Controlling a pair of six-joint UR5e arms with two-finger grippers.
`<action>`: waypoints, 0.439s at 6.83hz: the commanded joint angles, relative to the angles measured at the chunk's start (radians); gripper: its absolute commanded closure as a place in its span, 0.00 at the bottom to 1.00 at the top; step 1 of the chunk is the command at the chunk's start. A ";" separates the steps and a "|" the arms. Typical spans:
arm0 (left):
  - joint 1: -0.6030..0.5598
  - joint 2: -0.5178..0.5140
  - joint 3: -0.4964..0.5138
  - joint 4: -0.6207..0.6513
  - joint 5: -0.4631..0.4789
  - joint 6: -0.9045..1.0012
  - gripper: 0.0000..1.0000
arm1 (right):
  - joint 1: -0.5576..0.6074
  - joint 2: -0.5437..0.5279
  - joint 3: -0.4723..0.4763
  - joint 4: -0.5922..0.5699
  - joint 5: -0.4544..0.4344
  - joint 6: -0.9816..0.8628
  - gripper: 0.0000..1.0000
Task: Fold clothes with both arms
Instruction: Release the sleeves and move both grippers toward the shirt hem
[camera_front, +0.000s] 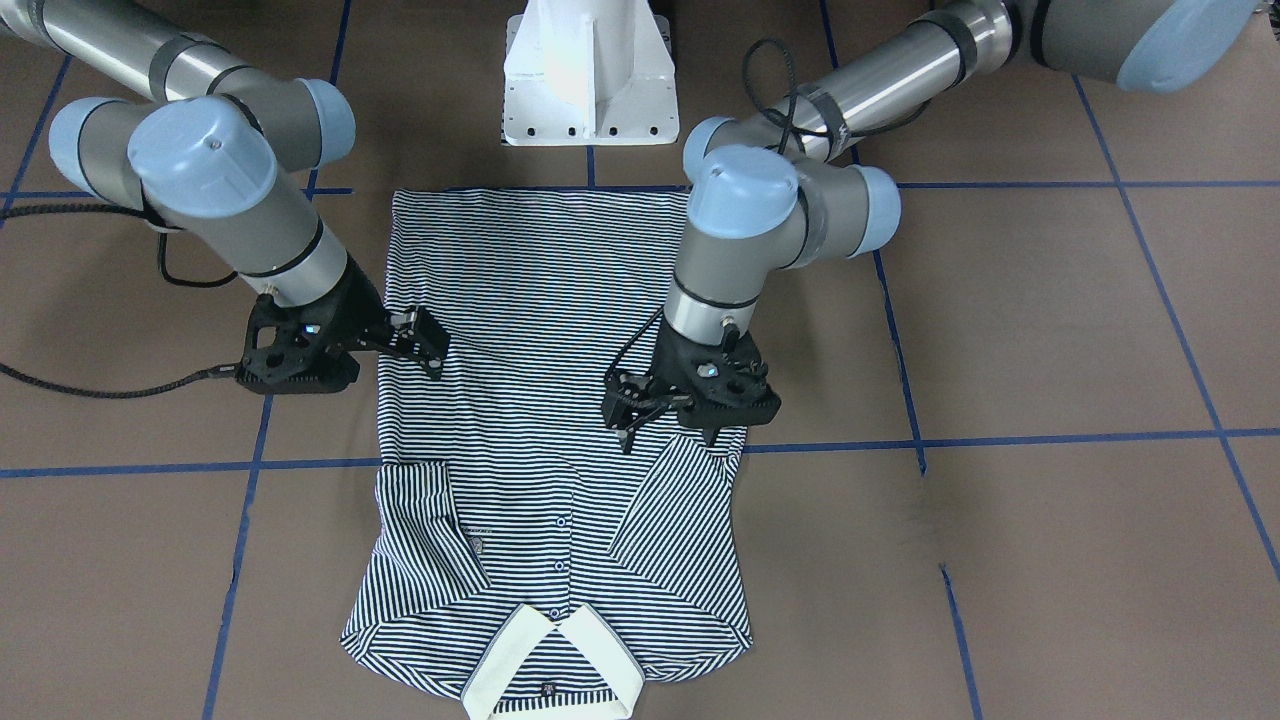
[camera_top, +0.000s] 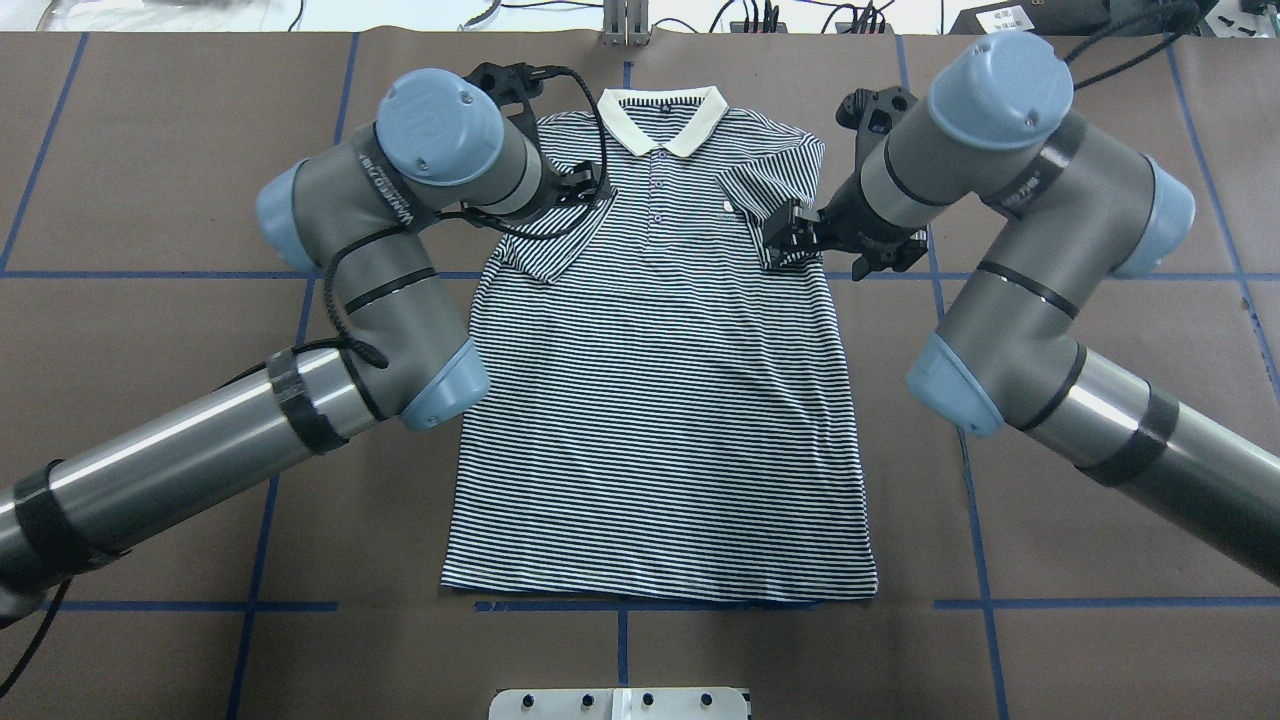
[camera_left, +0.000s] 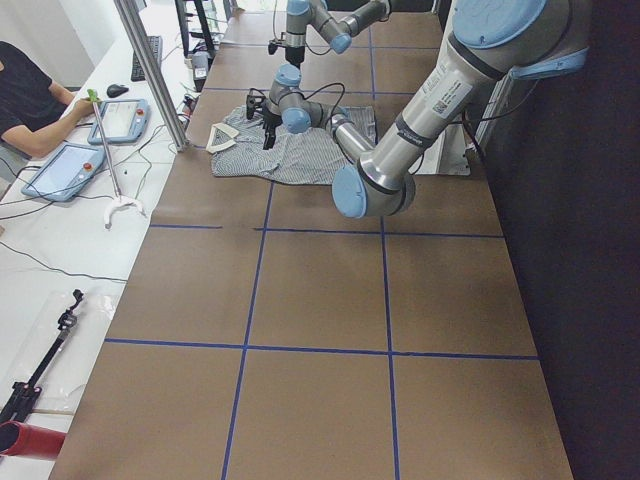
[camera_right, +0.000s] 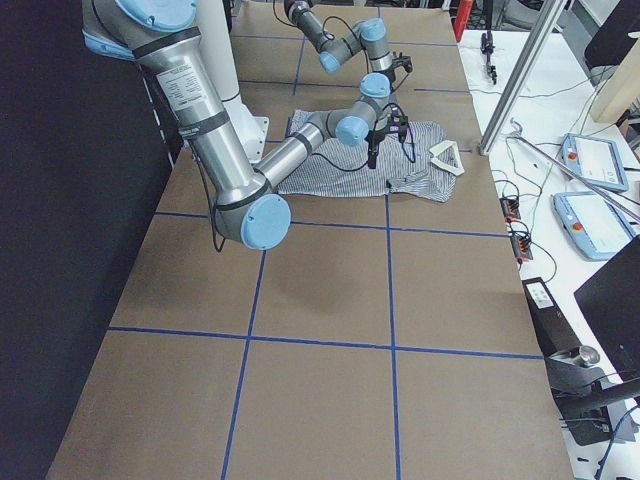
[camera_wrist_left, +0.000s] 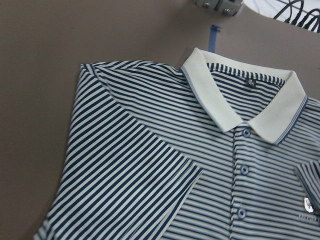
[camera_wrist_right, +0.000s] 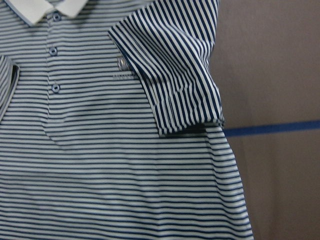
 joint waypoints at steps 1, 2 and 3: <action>0.005 0.196 -0.348 0.160 -0.049 0.046 0.00 | -0.242 -0.218 0.215 0.001 -0.234 0.184 0.00; 0.005 0.234 -0.417 0.168 -0.048 0.045 0.00 | -0.342 -0.301 0.280 0.044 -0.305 0.279 0.00; 0.013 0.233 -0.428 0.171 -0.042 0.043 0.00 | -0.410 -0.378 0.297 0.109 -0.333 0.350 0.00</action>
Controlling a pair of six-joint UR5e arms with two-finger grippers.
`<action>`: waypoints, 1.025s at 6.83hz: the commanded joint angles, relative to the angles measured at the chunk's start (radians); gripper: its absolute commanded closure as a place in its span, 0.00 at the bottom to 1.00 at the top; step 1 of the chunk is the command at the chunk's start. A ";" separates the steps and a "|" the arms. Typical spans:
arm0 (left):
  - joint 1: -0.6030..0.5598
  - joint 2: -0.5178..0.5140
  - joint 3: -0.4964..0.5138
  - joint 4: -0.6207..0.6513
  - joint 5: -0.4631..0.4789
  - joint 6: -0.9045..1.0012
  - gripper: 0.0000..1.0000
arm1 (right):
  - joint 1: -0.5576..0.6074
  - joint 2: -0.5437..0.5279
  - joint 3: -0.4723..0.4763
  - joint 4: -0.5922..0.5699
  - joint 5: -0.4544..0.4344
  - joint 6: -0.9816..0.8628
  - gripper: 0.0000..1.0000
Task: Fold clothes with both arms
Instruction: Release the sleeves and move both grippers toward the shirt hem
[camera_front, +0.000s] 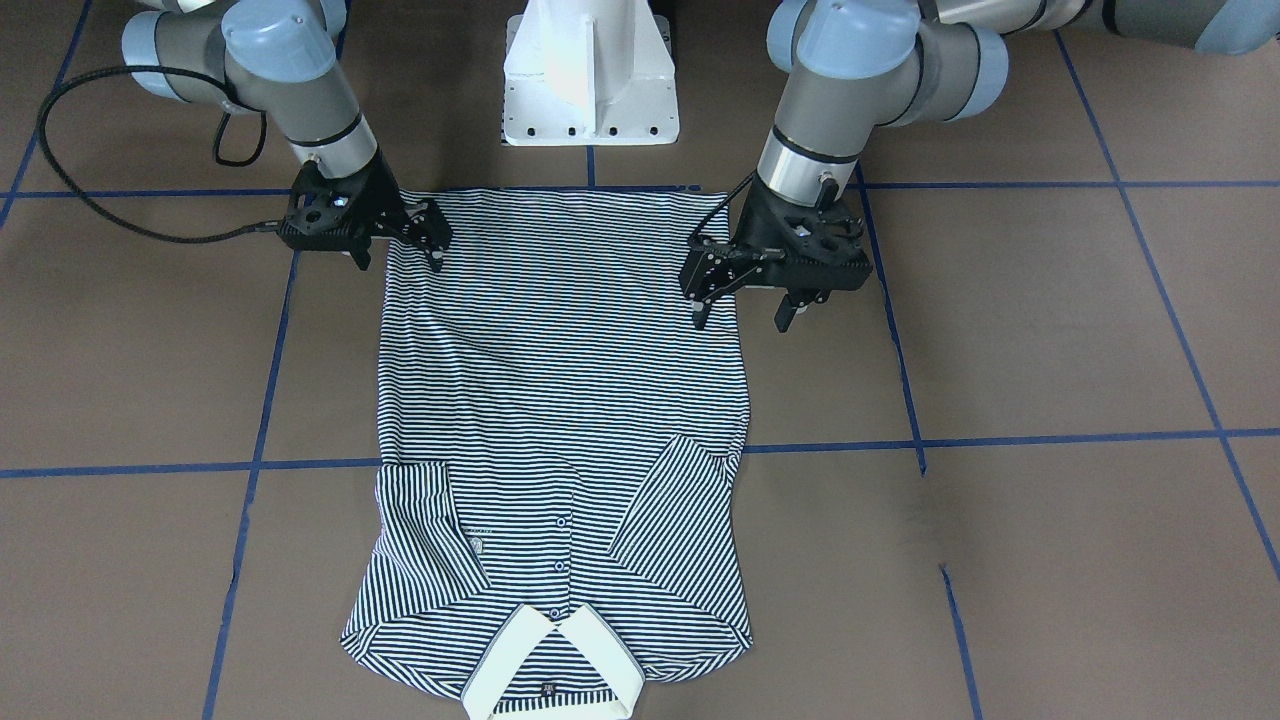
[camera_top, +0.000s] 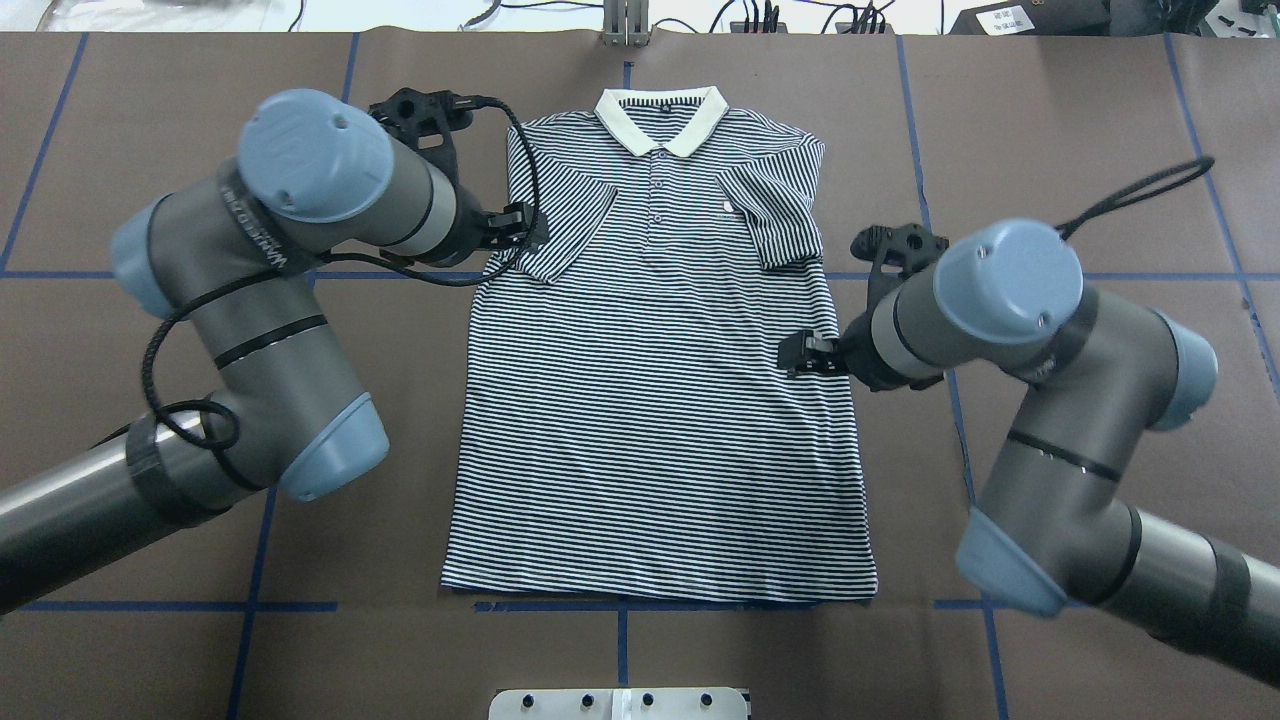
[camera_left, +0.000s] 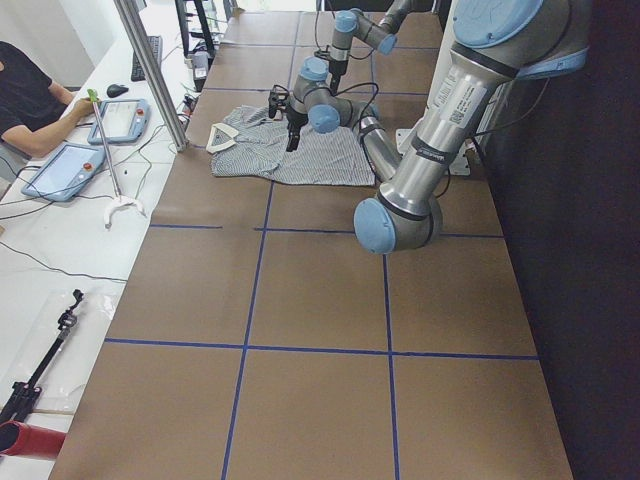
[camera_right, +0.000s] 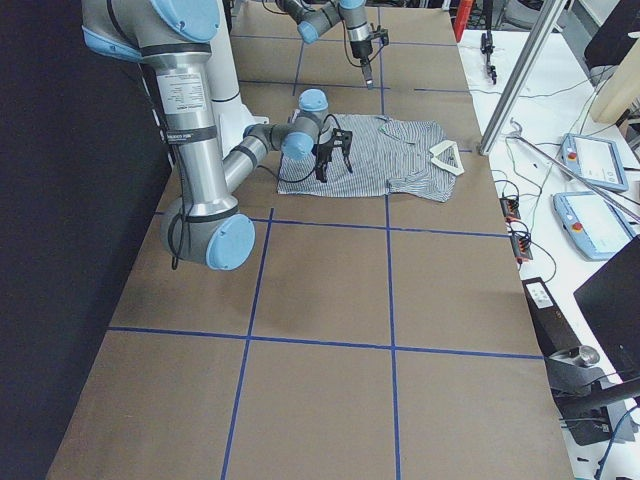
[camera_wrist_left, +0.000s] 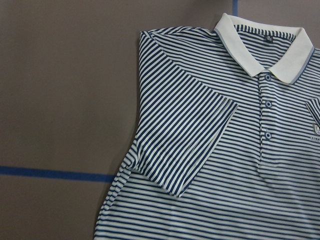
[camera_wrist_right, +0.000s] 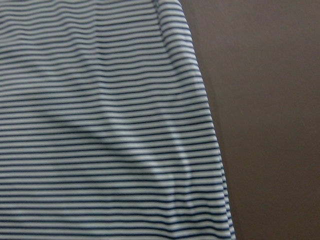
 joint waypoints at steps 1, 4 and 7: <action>0.008 0.019 -0.054 0.012 0.004 -0.001 0.00 | -0.138 -0.119 0.046 0.075 -0.094 0.118 0.00; 0.009 0.013 -0.065 0.012 0.002 -0.006 0.00 | -0.182 -0.127 0.037 0.058 -0.096 0.133 0.00; 0.015 0.006 -0.063 0.012 0.002 -0.007 0.00 | -0.198 -0.117 0.022 0.049 -0.088 0.133 0.00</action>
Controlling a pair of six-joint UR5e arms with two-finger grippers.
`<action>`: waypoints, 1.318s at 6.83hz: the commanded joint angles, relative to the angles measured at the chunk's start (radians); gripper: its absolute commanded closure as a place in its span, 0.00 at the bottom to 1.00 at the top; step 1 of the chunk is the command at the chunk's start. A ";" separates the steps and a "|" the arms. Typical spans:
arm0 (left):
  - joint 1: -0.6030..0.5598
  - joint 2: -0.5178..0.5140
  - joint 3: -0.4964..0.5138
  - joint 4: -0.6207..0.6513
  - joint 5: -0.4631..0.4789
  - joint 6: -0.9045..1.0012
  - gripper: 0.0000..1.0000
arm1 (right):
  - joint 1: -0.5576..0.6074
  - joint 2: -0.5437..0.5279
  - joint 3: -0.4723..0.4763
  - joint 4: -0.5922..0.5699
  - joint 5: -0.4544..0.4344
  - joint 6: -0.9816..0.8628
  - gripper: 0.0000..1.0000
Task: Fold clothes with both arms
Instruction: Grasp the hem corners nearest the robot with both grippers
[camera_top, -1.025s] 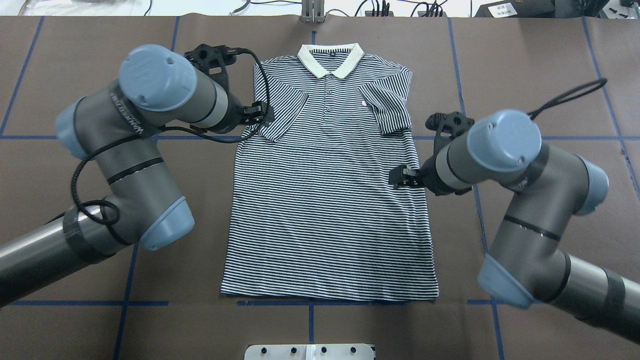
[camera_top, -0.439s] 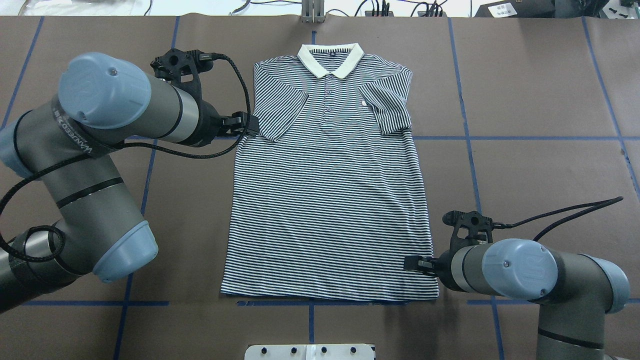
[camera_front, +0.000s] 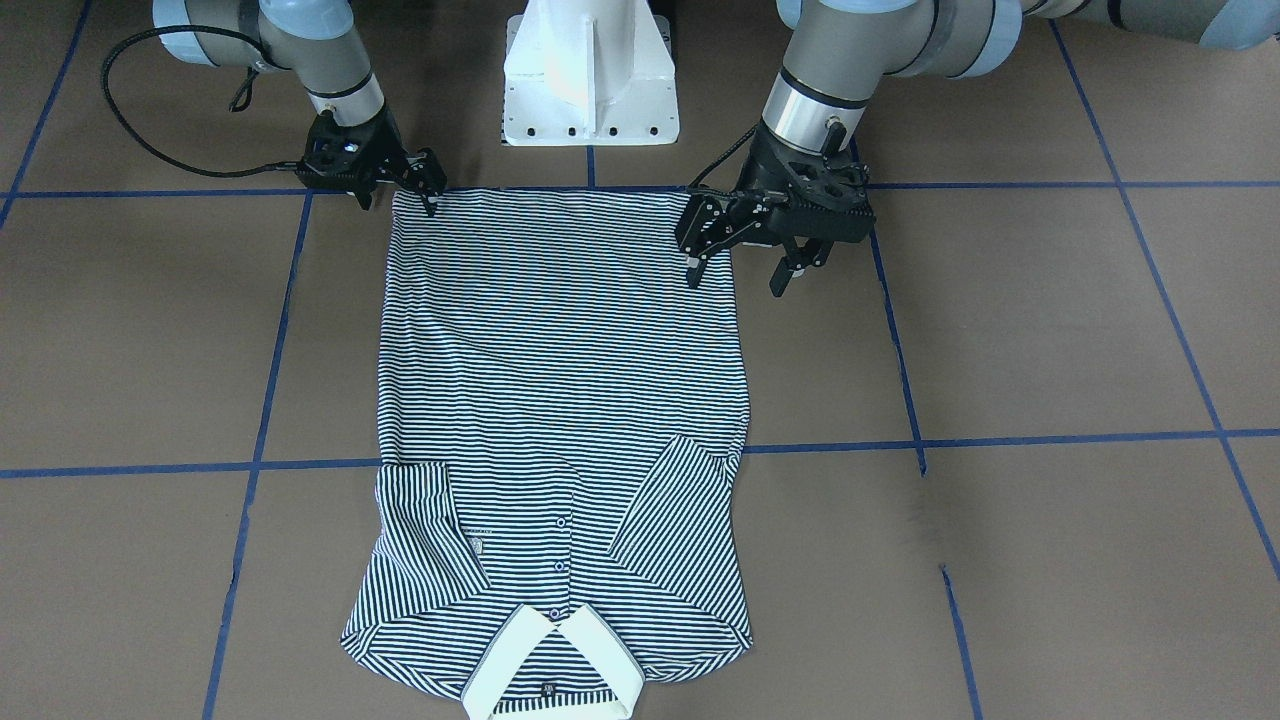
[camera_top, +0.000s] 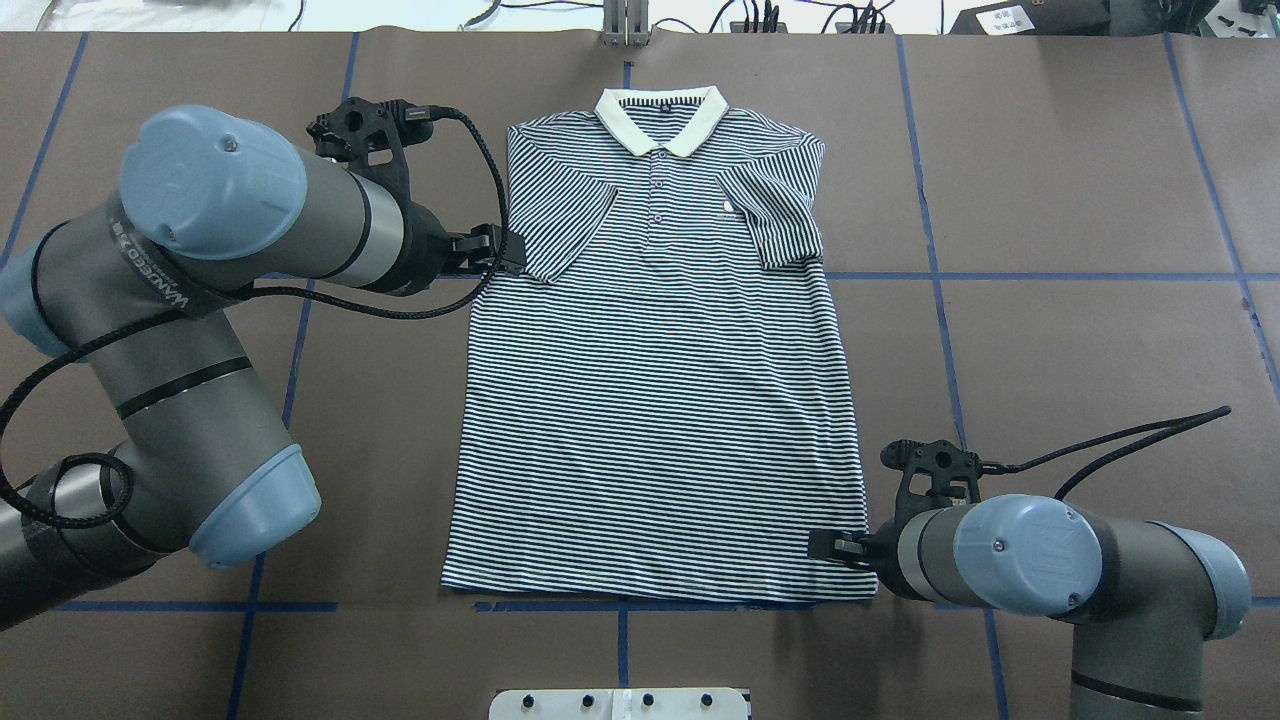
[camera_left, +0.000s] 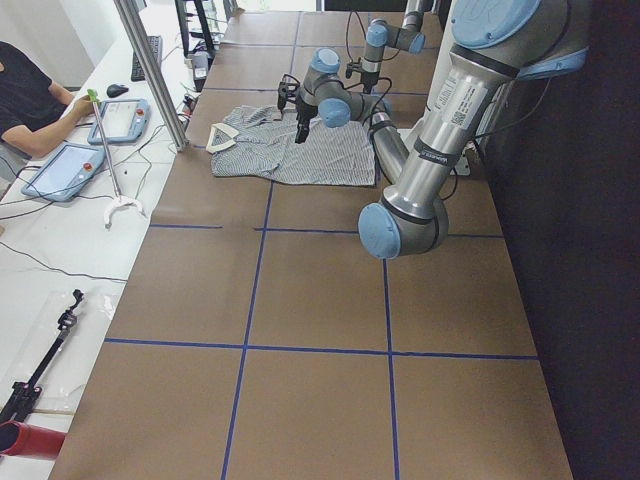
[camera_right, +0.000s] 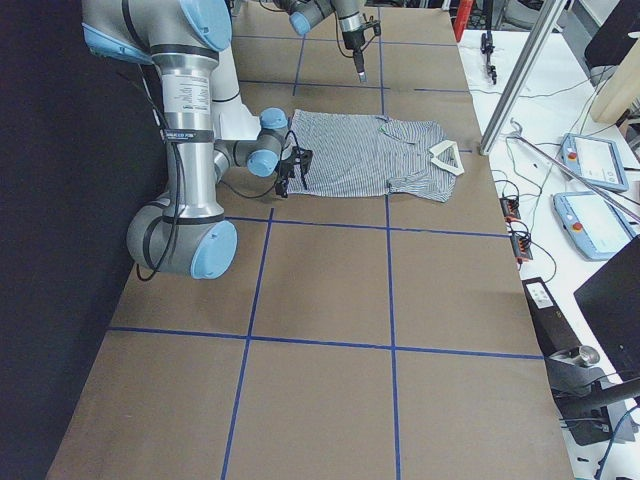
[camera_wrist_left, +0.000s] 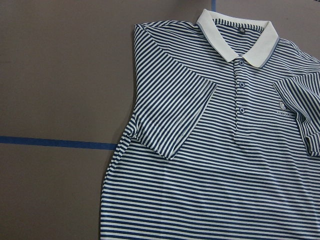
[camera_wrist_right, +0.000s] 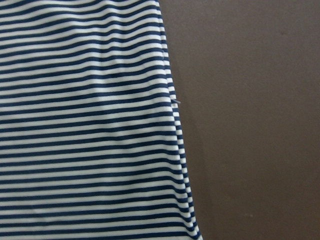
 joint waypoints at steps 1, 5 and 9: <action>0.001 -0.002 0.000 -0.002 0.000 0.000 0.00 | -0.007 0.005 -0.009 -0.001 0.005 0.000 0.00; 0.001 -0.002 -0.001 -0.002 0.003 0.002 0.00 | -0.007 0.008 -0.011 -0.001 0.036 -0.001 0.93; 0.005 0.005 0.003 -0.005 0.006 0.003 0.00 | 0.003 0.008 0.032 -0.043 0.071 0.002 1.00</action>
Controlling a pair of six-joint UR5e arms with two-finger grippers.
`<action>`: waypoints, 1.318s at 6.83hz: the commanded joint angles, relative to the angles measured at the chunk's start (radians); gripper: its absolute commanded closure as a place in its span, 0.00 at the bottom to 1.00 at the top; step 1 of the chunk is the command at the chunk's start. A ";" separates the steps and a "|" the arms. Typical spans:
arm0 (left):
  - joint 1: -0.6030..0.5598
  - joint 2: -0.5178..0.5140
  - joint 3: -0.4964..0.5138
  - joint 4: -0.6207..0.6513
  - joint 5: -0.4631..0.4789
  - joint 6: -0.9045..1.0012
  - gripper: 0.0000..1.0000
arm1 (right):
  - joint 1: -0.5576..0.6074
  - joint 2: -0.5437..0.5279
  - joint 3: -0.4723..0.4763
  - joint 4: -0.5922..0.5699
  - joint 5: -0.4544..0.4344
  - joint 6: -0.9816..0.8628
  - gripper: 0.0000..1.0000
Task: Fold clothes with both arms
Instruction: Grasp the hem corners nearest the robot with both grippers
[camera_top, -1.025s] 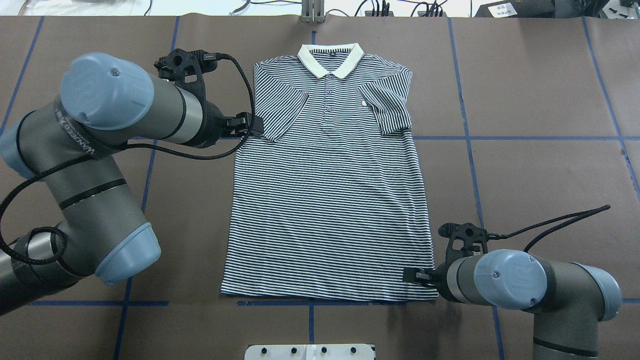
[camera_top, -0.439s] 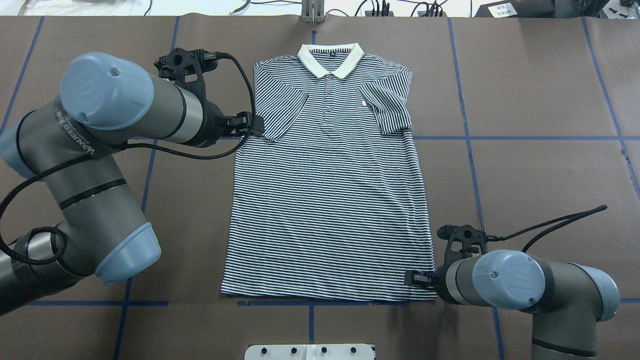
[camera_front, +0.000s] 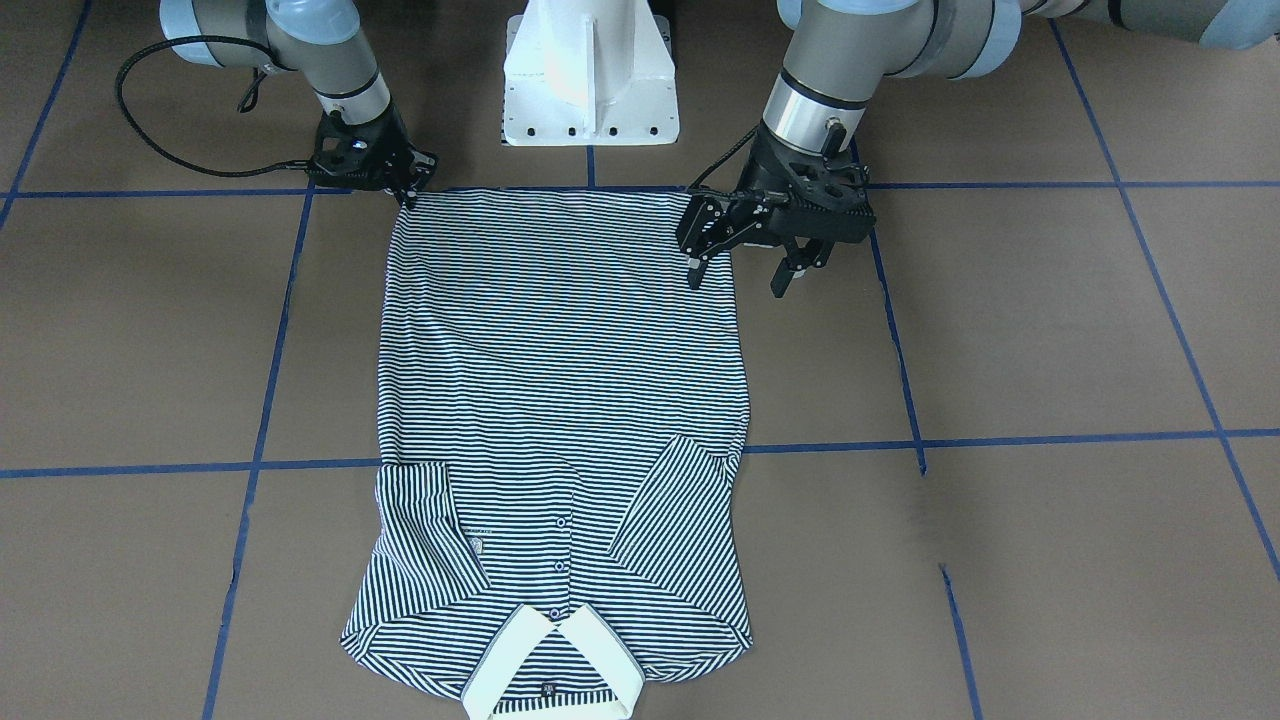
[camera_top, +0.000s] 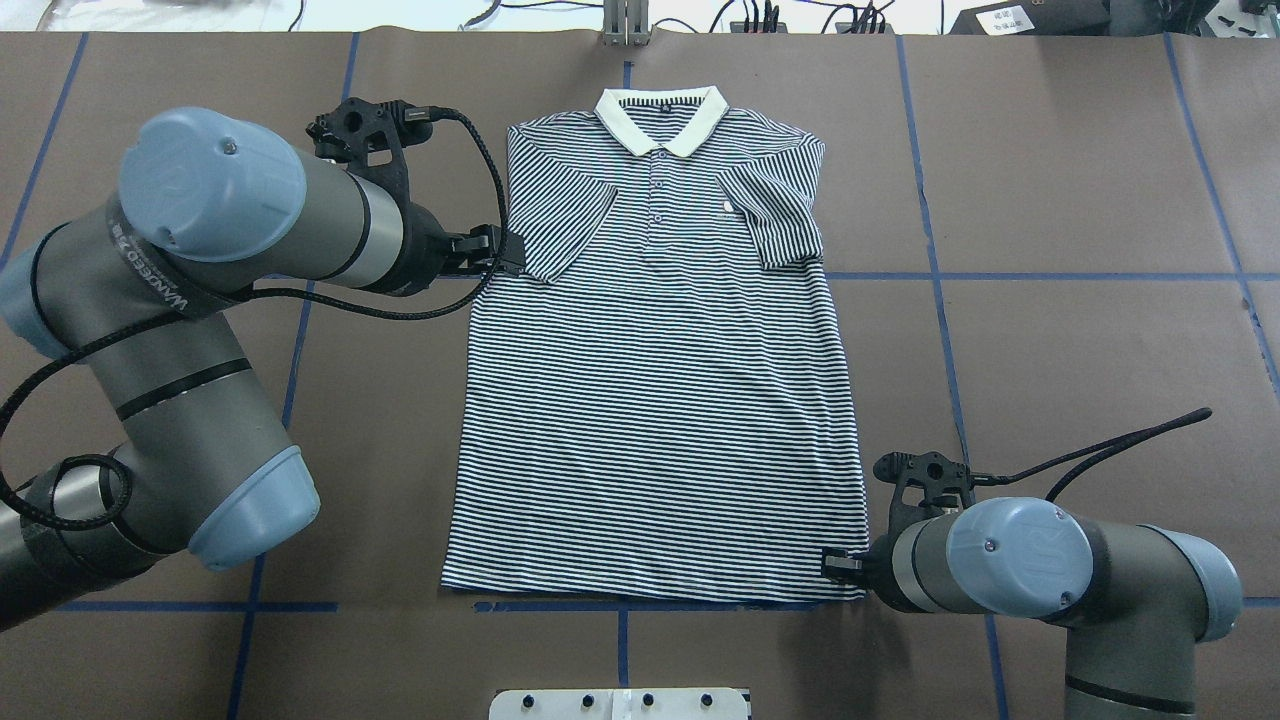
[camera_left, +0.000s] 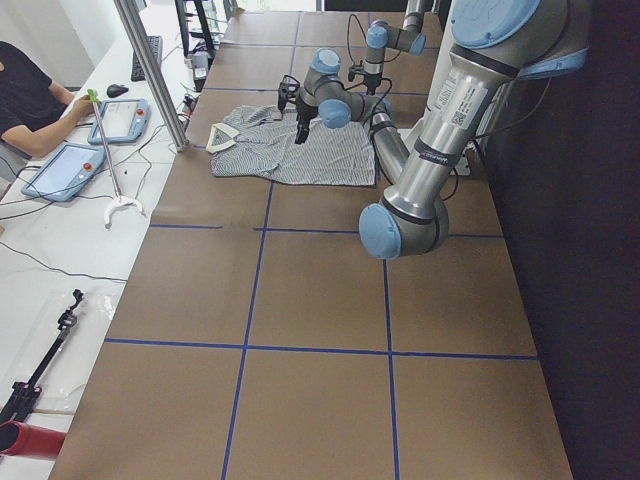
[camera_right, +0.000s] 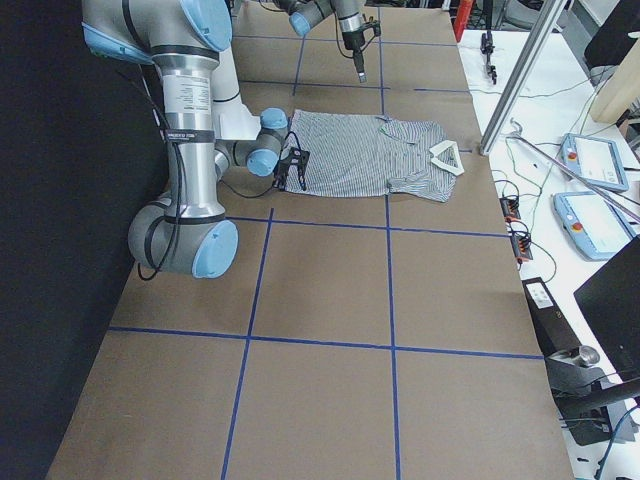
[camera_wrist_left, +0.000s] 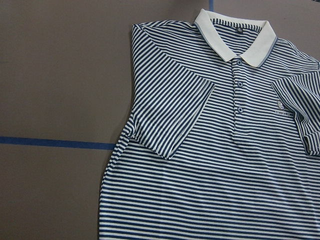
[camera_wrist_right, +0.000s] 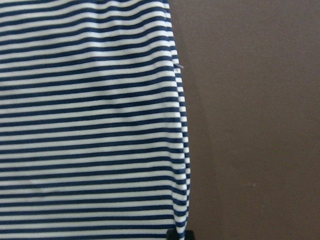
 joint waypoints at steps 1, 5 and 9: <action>0.003 0.003 0.002 0.002 -0.003 0.000 0.00 | 0.005 -0.001 0.034 -0.024 0.007 0.002 1.00; 0.293 0.150 -0.052 0.022 0.149 -0.425 0.00 | 0.123 -0.010 0.094 -0.021 0.096 -0.007 1.00; 0.489 0.155 -0.069 0.229 0.239 -0.621 0.00 | 0.142 -0.003 0.105 -0.019 0.096 -0.007 1.00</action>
